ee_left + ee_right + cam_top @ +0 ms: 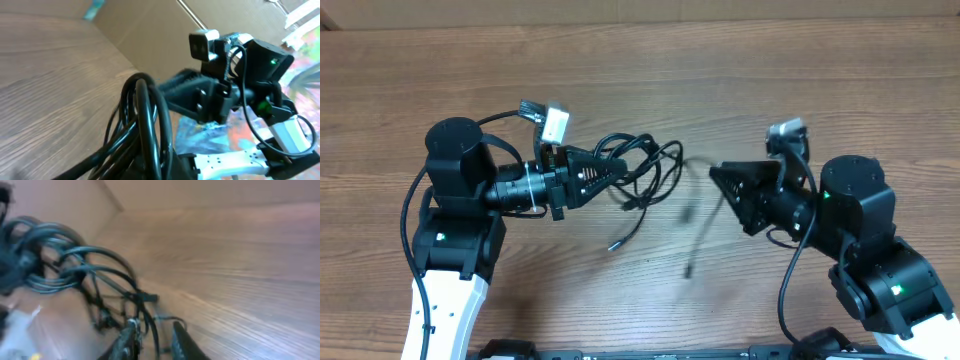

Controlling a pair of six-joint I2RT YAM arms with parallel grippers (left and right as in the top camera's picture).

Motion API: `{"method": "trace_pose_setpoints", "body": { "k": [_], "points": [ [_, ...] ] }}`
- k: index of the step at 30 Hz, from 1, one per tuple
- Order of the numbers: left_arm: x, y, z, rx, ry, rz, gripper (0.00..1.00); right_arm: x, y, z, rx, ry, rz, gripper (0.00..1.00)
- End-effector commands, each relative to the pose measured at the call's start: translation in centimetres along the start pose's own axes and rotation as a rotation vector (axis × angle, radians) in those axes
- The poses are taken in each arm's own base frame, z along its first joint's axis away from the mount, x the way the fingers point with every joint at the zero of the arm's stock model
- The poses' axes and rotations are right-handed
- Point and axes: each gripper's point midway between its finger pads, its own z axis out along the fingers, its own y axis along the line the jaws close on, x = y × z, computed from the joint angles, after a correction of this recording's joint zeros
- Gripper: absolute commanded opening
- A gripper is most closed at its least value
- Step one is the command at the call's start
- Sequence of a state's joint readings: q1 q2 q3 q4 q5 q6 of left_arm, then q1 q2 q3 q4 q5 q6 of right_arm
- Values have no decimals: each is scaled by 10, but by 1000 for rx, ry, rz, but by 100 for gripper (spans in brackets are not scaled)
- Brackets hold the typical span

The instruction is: Untangle cables

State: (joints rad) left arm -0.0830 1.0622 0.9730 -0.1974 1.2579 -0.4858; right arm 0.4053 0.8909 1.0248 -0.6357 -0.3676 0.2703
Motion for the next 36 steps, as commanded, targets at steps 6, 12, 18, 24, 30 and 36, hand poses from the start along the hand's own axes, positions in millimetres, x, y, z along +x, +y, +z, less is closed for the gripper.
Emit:
{"method": "trace_pose_setpoints", "body": {
  "k": [6, 12, 18, 24, 30, 36],
  "points": [
    [-7, -5, -4, -23, -26, 79, 4, 17, 28, -7, -162, 85, -20, 85],
    [5, -26, -5, 102, 32, 187, 4, 7, 38, -9, -213, 46, -54, 100],
    [20, -53, -11, 275, 94, 294, 4, 18, 59, -16, -366, 10, -575, 100],
    [22, -57, -12, 302, 106, 290, 4, 5, 63, -15, -370, -64, -703, 100],
    [23, -58, -11, 305, 109, 288, 4, -1, 73, -1, -471, -87, -719, 92],
    [22, -55, -10, 287, 102, 289, 4, 15, 79, 7, -605, -17, -663, 34]
  ]
}}
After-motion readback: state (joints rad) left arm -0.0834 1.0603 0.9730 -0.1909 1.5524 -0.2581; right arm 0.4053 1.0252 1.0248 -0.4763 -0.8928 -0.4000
